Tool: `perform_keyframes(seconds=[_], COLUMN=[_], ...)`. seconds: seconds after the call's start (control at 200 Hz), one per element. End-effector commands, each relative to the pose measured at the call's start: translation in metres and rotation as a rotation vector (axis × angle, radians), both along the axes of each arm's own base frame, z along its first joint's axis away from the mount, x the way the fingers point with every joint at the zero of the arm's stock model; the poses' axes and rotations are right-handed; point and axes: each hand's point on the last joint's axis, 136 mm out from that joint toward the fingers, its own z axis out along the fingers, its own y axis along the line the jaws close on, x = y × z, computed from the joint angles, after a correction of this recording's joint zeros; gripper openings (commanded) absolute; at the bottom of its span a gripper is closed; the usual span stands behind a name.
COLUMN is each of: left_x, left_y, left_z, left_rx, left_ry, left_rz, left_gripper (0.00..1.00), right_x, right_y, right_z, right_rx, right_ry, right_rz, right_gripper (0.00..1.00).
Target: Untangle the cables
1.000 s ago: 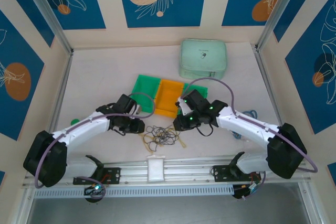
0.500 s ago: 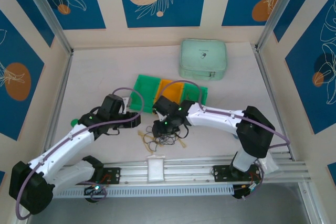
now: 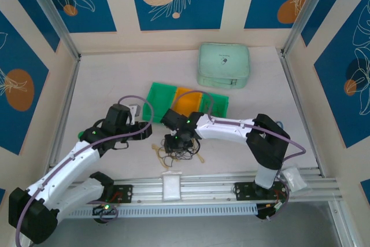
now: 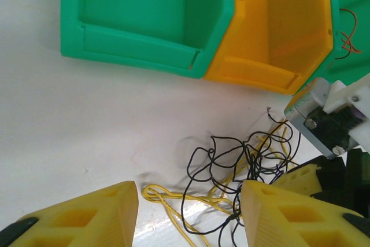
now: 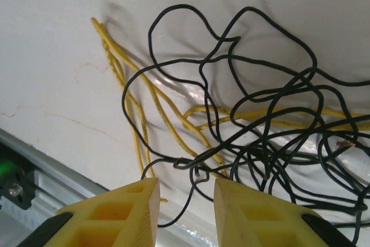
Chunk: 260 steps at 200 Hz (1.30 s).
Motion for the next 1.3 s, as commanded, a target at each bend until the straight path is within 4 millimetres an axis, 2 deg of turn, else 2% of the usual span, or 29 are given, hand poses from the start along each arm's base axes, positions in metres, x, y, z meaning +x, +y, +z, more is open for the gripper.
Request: perform_keyframes(seconds=[0.0, 0.44, 0.605, 0.695, 0.86, 0.94, 1.03, 1.16, 1.295], left_x=[-0.007, -0.009, -0.008, -0.008, -0.008, -0.008, -0.008, -0.005, -0.001], left_y=[0.007, 0.013, 0.014, 0.015, 0.014, 0.014, 0.015, 0.015, 0.013], left_z=[-0.005, -0.008, -0.008, -0.010, -0.012, -0.013, -0.013, -0.009, -0.004], left_rx=[0.014, 0.002, 0.000, -0.001, -0.008, -0.011, -0.006, -0.004, -0.003], left_ry=[0.015, 0.021, 0.018, 0.020, 0.019, 0.022, 0.020, 0.006, -0.006], left_rz=[-0.013, -0.010, -0.009, -0.010, -0.008, -0.010, -0.013, -0.013, -0.018], left_gripper=[0.50, 0.50, 0.50, 0.50, 0.50, 0.50, 0.50, 0.50, 0.50], right_x=[0.002, 0.013, 0.016, 0.018, 0.021, 0.023, 0.026, 0.026, 0.016], right_y=[0.004, 0.014, 0.011, 0.009, 0.010, 0.011, 0.011, 0.017, 0.029], right_z=[-0.003, -0.012, -0.022, -0.024, -0.022, -0.014, 0.004, 0.043, 0.087], right_rx=[-0.022, -0.038, -0.074, -0.089, -0.081, -0.067, -0.033, 0.057, 0.189], right_ry=[0.004, -0.015, -0.008, -0.015, -0.040, -0.065, -0.111, -0.155, -0.155], right_rz=[-0.018, -0.033, -0.040, -0.042, -0.040, -0.032, -0.016, 0.029, 0.107], right_gripper=[0.31, 0.29, 0.27, 0.23, 0.07, 0.00, 0.00, 0.00, 0.00])
